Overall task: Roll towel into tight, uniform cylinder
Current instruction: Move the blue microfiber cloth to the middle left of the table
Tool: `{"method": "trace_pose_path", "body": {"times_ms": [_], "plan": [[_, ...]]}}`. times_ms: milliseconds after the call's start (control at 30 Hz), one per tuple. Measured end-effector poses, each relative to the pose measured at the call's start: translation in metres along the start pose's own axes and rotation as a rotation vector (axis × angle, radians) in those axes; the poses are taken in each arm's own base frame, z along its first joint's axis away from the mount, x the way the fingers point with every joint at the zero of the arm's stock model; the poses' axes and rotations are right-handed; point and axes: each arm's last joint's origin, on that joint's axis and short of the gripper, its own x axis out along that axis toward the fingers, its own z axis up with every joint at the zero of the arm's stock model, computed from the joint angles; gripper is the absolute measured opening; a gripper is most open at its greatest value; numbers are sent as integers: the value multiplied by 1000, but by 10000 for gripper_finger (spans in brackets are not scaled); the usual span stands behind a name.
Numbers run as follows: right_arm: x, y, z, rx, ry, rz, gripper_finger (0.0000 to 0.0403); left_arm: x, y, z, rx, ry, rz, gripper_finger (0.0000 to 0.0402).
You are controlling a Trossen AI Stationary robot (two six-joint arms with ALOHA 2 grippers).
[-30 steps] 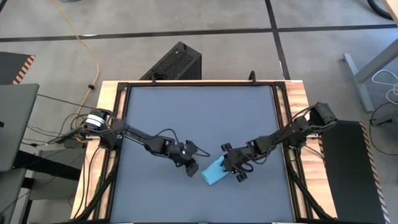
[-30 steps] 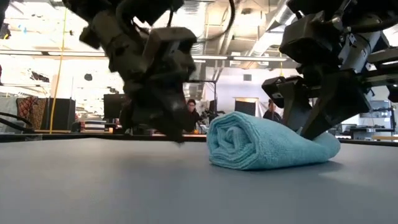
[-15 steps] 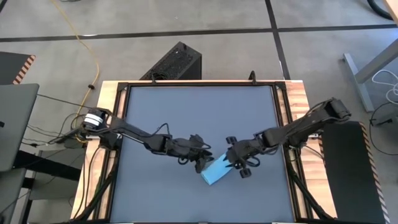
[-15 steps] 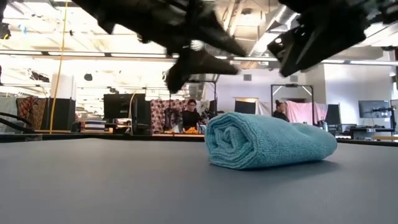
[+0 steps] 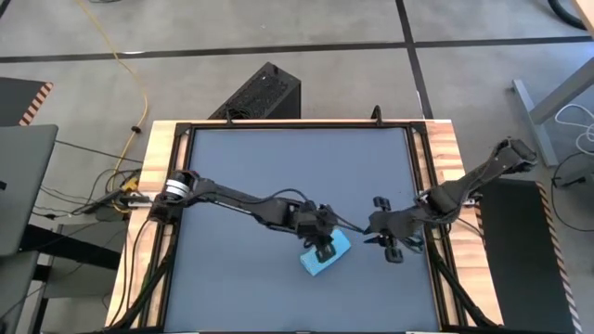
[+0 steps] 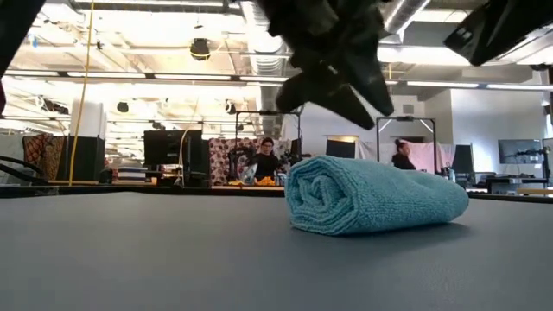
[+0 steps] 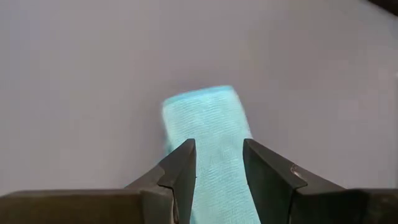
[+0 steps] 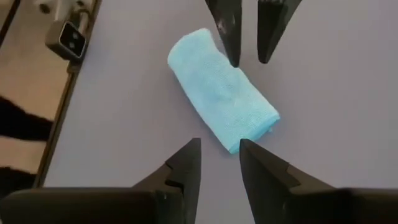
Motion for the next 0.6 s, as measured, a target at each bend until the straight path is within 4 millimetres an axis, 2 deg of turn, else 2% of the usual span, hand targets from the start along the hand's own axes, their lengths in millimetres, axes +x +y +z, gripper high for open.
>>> {"method": "trace_pose_path", "body": {"times_ms": [100,267,367,600], "plan": [[-8,4,-5,17,-18,-42,129,7,-4,10,10,18,24,122],[-13,10,-12,23,-27,-82,127,22,-6,10,-2,55,-4,122],[-13,12,-15,12,-13,-95,127,24,-2,10,-27,71,6,126],[-13,11,-17,-6,10,-106,127,21,-2,14,-15,44,3,182]]}}
